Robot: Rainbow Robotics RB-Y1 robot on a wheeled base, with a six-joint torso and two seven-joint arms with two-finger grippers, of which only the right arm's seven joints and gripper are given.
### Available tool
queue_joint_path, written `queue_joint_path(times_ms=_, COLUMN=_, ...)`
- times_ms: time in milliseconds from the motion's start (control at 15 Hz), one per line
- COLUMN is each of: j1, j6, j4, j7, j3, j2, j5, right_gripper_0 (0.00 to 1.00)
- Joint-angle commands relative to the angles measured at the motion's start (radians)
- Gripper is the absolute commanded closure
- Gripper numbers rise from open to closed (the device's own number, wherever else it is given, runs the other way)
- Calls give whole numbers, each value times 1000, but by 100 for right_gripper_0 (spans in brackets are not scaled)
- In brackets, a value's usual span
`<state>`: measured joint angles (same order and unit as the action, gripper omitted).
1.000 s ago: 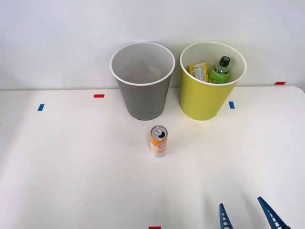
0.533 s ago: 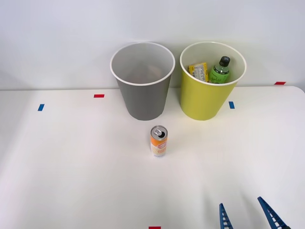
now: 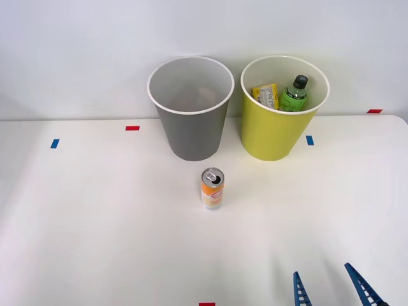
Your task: Put cans in the gray bin, plastic bottles in the light green bin
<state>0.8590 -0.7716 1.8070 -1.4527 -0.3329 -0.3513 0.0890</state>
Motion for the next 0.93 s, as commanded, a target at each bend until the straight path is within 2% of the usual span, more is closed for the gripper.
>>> queue_joint_path(times_ms=67, j1=0, j6=0, j4=0, j7=0, j3=0, j2=0, j5=0, right_gripper_0=0)
queue_joint_path(times_ms=867, j1=0, j6=0, j4=0, j7=0, j3=0, j2=0, j5=0, right_gripper_0=0)
queue_joint_path(times_ms=933, j1=-3, j6=3, j4=-35, j7=-2, j3=2, j2=8, j5=2, right_gripper_0=0)
